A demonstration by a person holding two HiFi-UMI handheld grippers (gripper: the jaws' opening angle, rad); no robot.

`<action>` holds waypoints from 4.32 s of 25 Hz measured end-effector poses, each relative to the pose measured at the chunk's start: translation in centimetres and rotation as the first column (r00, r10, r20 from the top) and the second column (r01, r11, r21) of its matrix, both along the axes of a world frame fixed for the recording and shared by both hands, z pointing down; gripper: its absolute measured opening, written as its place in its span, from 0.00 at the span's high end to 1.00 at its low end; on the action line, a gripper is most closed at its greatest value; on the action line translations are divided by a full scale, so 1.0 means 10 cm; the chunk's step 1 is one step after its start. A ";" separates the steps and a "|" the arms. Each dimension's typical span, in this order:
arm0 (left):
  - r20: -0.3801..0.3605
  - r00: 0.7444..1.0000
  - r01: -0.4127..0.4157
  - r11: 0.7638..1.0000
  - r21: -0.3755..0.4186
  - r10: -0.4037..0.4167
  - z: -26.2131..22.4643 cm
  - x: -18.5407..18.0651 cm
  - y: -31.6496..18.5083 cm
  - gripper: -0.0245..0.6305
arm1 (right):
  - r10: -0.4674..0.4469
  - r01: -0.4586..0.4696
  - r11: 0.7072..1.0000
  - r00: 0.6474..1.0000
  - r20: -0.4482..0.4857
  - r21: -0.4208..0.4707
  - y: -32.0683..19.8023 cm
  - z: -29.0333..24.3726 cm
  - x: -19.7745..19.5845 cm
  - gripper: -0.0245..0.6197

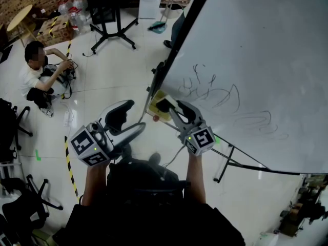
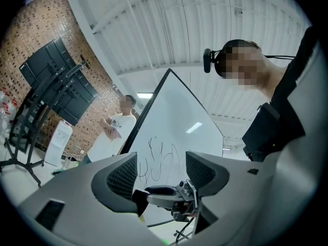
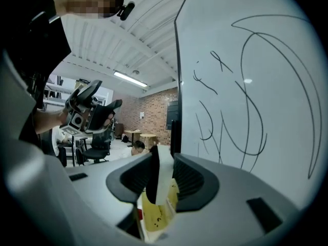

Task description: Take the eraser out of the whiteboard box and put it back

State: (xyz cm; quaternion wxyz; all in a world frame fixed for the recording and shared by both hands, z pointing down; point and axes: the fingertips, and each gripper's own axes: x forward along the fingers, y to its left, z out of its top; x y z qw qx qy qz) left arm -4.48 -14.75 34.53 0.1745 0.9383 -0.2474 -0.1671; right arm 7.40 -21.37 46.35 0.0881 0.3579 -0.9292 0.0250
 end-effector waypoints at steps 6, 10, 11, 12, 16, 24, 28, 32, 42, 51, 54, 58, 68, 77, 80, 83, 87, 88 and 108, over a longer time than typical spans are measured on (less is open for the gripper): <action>0.002 1.000 0.003 1.000 -0.006 -0.003 0.02 -0.02 0.00 0.52 | -0.013 0.012 1.000 0.999 -0.052 -0.021 0.01 0.20 -0.06 0.73; 0.002 1.000 0.004 1.000 -0.010 -0.004 0.03 -0.02 0.00 0.52 | -0.024 0.022 0.999 0.997 -0.077 -0.027 0.00 0.34 -0.10 0.73; 0.003 1.000 0.004 1.000 -0.011 -0.004 0.04 -0.02 -0.01 0.52 | -0.028 0.026 0.999 0.996 -0.082 -0.026 0.00 0.37 -0.10 0.73; 0.004 1.000 0.005 1.000 -0.011 -0.005 0.04 -0.02 -0.01 0.52 | -0.030 0.028 0.999 0.996 -0.084 -0.027 0.00 0.39 -0.11 0.73; 0.004 1.000 0.006 1.000 -0.013 -0.006 0.05 -0.03 -0.01 0.52 | -0.031 0.027 0.998 0.996 -0.080 -0.049 0.00 0.49 -0.13 0.73; 0.010 1.000 0.009 1.000 -0.017 -0.009 0.06 -0.04 -0.01 0.52 | -0.030 0.025 0.998 0.994 -0.107 -0.050 -0.03 0.66 -0.14 0.73; 0.012 1.000 0.012 1.000 -0.019 -0.012 0.07 -0.04 -0.01 0.52 | -0.039 0.031 0.998 0.990 -0.133 -0.062 -0.02 0.75 -0.15 0.73; 0.015 1.000 0.015 1.000 -0.020 -0.014 0.08 -0.04 -0.01 0.52 | -0.039 0.031 0.998 0.990 -0.139 -0.057 -0.04 0.82 -0.17 0.73; 0.021 1.000 0.011 1.000 -0.024 -0.010 0.08 -0.02 -0.04 0.52 | -0.038 0.031 0.998 0.987 -0.154 -0.048 -0.07 0.91 -0.20 0.72; 0.018 1.000 0.012 1.000 -0.028 -0.012 0.10 -0.02 -0.05 0.52 | -0.033 0.026 0.999 0.982 -0.189 -0.042 -0.04 1.00 -0.19 0.72; 0.017 1.000 0.014 0.999 -0.031 -0.014 0.11 -0.03 -0.05 0.52 | -0.033 0.025 0.999 0.979 -0.202 -0.043 -0.04 0.99 -0.19 0.72; 0.017 1.000 0.016 0.999 -0.031 -0.016 0.12 -0.03 -0.05 0.52 | -0.029 0.021 0.999 0.979 -0.202 -0.040 -0.04 1.00 -0.19 0.72; 0.017 1.000 0.014 0.999 -0.030 -0.013 0.11 -0.02 -0.04 0.52 | -0.004 -0.003 0.999 0.976 -0.220 -0.032 -0.04 0.98 -0.17 0.65; 0.024 1.000 0.007 1.000 -0.026 -0.006 0.08 0.02 -0.02 0.52 | 0.023 -0.023 1.000 0.986 -0.167 0.001 -0.05 0.76 -0.10 0.64; 0.031 1.000 -0.001 1.000 -0.026 0.002 0.08 0.06 -0.01 0.52 | 0.030 -0.029 1.000 0.987 -0.159 0.009 -0.02 0.63 -0.06 0.64; 0.040 0.999 -0.012 1.000 -0.026 0.013 0.06 0.13 0.01 0.52 | 0.039 -0.037 0.999 0.995 -0.096 0.021 0.01 0.43 -0.02 0.64; 0.055 0.998 -0.021 0.999 -0.025 0.023 0.05 0.25 0.06 0.52 | 0.051 -0.052 0.998 0.998 0.027 0.038 0.04 0.12 0.10 0.65; 0.059 0.998 -0.023 0.999 -0.025 0.025 0.05 0.28 0.07 0.52 | 0.052 -0.055 0.997 0.997 0.056 0.045 0.05 0.04 0.15 0.65; 0.193 0.978 0.104 0.989 -0.101 -0.083 0.14 0.82 0.68 0.52 | -0.089 0.017 0.987 0.890 0.448 0.162 0.77 -0.80 0.96 0.80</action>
